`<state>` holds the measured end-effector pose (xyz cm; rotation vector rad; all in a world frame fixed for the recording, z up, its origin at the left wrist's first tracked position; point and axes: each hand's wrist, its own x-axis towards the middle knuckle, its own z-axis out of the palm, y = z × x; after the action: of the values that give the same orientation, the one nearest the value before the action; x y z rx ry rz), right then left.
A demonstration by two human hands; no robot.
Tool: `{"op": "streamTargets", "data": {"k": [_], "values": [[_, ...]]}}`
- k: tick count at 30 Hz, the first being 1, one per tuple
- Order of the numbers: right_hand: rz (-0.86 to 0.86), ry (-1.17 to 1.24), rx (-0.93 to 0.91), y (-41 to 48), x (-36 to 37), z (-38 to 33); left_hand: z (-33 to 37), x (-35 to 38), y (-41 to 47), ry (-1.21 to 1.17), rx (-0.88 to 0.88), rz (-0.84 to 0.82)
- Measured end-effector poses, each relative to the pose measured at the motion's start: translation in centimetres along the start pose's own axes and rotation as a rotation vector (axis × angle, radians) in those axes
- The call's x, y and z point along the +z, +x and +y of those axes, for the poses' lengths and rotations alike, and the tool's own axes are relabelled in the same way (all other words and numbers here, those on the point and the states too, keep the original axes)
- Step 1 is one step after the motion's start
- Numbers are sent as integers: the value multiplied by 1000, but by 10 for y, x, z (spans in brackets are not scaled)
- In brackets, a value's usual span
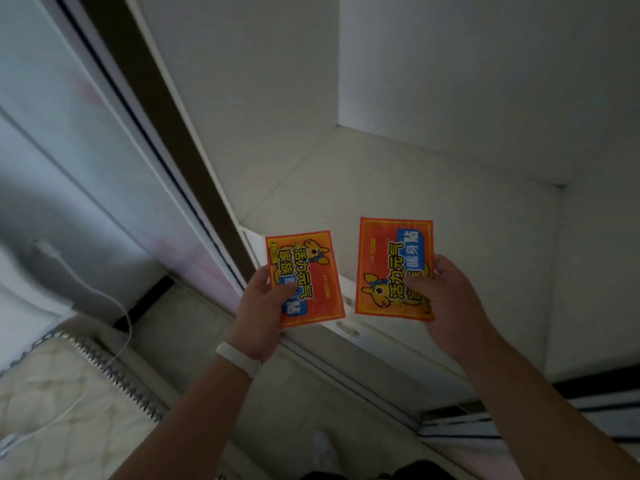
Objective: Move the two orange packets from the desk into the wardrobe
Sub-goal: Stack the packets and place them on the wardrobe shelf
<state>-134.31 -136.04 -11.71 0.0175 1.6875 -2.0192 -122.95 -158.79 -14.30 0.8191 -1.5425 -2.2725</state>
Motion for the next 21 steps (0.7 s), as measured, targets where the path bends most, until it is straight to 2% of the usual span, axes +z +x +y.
{"op": "streamTargets", "data": {"k": [4,8,21], "values": [[117,107,-11,5,-17,-7,1,15,21,21,-31,-65],[155,123,-21,8,-24,-10,1,31,38,33,-60,-105],[92,230,-59,42,-17,-27,32,78,62,101,-5,-109]]}}
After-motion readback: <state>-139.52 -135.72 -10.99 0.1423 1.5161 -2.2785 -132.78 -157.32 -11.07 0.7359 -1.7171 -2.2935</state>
